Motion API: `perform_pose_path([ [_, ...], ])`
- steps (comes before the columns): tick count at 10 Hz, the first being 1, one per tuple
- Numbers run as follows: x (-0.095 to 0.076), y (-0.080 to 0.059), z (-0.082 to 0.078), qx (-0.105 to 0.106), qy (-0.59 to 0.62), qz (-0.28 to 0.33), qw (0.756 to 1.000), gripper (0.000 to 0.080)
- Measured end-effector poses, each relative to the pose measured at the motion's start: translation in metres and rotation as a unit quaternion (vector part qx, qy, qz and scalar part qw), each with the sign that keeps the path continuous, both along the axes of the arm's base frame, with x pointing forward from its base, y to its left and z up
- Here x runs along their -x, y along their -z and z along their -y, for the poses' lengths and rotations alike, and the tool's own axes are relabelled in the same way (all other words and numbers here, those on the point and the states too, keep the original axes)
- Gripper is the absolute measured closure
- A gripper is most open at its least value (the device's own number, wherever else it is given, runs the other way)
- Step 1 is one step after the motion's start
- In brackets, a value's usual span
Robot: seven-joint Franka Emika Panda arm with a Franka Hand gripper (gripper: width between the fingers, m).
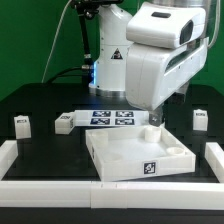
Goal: Assemble one leg
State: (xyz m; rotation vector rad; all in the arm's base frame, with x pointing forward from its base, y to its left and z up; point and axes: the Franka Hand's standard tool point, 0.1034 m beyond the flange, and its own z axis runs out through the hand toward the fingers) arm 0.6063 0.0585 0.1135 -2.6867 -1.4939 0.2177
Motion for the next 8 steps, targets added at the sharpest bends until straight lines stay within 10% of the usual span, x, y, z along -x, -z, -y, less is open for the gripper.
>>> perform_pose_path([
  [8,0.0043,0.0073,0.004,-0.011,-0.057,0.014,0.998,0.0149],
])
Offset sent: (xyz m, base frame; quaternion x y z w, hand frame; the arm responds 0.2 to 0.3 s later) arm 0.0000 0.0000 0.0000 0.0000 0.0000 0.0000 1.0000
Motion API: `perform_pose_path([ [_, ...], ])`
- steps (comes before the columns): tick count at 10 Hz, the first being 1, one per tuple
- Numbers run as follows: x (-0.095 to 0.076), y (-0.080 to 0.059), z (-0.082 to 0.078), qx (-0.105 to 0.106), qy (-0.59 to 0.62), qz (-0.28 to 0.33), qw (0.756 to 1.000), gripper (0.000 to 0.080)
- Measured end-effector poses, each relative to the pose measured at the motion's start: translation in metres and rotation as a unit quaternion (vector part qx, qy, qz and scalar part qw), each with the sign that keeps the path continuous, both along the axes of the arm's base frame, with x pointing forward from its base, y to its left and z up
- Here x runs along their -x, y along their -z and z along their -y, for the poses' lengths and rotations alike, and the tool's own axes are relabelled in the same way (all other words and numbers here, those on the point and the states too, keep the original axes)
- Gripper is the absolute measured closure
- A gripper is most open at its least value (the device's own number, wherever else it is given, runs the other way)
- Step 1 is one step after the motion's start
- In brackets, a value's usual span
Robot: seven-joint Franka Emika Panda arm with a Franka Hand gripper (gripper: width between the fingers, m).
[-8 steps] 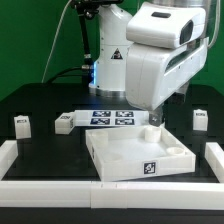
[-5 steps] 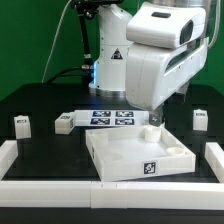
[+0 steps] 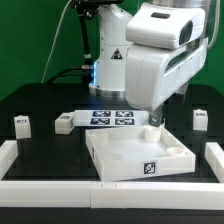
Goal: Assemble one leg
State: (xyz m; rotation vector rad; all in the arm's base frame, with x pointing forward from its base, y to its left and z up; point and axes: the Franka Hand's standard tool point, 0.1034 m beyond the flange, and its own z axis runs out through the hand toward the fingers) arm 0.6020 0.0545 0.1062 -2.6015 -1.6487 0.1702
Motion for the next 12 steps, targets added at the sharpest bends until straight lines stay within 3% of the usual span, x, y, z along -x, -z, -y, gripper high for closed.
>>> perform_pose_path([
  [2,0.022,0.014,0.016,-0.012,-0.073,0.015,0.997,0.0149],
  [4,0.037,0.024,0.018,-0.015,-0.074,0.046,0.996,0.0149],
  [8,0.037,0.024,0.018,-0.014,-0.073,0.038,0.996,0.0149],
  [9,0.038,0.026,0.017,-0.017,-0.109,0.064,0.992,0.0149],
  [12,0.071,0.048,0.015,-0.016,-0.227,0.076,0.971,0.0149],
])
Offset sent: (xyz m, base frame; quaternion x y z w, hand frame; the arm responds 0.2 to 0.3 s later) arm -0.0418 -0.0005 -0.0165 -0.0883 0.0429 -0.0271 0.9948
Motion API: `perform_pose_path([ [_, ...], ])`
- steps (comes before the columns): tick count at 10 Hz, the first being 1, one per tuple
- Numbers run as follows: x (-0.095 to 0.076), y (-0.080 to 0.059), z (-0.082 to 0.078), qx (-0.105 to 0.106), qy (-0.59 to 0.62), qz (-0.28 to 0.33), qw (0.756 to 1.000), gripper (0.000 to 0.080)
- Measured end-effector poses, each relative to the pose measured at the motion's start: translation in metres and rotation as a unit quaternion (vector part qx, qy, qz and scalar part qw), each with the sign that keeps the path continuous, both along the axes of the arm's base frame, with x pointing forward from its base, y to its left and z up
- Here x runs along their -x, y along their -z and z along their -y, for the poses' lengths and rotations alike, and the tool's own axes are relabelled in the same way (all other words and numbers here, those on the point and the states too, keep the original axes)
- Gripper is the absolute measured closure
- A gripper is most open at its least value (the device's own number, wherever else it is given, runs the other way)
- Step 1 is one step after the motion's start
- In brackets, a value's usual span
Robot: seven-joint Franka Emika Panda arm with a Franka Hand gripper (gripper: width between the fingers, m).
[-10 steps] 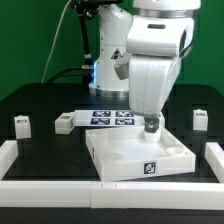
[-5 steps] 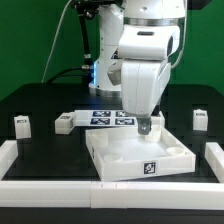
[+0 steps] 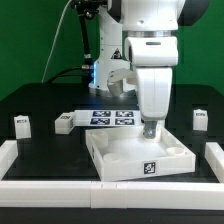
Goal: Assemble one leg
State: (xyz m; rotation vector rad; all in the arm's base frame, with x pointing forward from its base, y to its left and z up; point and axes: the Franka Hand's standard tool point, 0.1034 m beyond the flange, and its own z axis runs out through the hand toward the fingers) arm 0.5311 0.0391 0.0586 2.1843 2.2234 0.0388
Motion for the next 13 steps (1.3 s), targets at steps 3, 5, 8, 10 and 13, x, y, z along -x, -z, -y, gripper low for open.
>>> perform_pose_path([
  [3,0.004,0.003,0.001,0.002,-0.004,-0.002,1.0,0.0149],
  [5,0.004,0.003,0.001,0.002,-0.004,-0.002,1.0,0.0149],
  [8,0.042,0.013,0.001,0.006,-0.03,-0.009,0.999,0.0149],
  [10,0.067,0.022,0.005,0.006,-0.028,-0.025,0.999,0.0149],
  [13,0.09,0.043,0.016,0.001,-0.024,-0.038,0.999,0.0149],
])
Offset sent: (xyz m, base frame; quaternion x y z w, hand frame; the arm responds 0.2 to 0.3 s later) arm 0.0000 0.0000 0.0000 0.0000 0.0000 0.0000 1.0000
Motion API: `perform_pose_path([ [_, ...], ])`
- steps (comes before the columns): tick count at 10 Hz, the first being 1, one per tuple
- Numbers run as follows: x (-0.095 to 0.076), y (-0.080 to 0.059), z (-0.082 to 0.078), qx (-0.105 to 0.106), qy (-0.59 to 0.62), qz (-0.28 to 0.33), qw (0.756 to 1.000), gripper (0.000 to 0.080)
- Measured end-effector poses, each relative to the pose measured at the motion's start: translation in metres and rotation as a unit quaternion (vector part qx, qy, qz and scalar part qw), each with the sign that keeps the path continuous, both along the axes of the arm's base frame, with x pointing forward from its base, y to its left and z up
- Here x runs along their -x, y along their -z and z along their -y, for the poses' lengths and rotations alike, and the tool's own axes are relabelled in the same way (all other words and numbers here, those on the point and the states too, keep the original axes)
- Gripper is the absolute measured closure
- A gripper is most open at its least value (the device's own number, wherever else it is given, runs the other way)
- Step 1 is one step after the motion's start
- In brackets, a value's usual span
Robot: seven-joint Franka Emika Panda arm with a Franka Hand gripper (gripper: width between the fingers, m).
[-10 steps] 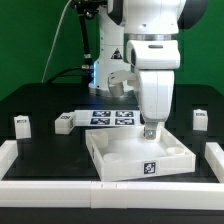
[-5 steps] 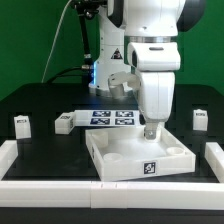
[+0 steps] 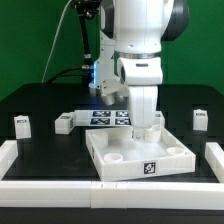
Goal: Assemble one leg
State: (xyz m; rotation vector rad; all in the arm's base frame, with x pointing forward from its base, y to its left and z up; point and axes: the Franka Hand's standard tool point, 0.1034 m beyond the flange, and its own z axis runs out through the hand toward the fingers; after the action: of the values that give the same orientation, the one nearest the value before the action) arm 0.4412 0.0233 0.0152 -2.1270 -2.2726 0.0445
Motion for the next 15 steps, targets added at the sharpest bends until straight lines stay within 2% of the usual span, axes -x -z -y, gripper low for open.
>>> perform_pose_path([
  [2,0.0049,0.0079,0.0024,-0.001,0.002,-0.009,1.0,0.0149],
  [5,-0.0014,0.0058,0.0006,-0.001,0.009,-0.004,1.0,0.0149],
  [7,-0.0006,0.0063,0.0013,0.0,0.009,-0.005,1.0,0.041],
  [8,-0.0005,0.0063,0.0015,0.0,0.01,-0.005,1.0,0.041],
  [9,-0.0005,0.0063,0.0015,0.0,0.01,-0.005,1.0,0.0595],
  [10,-0.0009,0.0061,0.0011,-0.001,0.009,-0.004,1.0,0.0726],
  [15,-0.0023,0.0052,0.0017,-0.001,0.011,-0.002,1.0,0.0738],
])
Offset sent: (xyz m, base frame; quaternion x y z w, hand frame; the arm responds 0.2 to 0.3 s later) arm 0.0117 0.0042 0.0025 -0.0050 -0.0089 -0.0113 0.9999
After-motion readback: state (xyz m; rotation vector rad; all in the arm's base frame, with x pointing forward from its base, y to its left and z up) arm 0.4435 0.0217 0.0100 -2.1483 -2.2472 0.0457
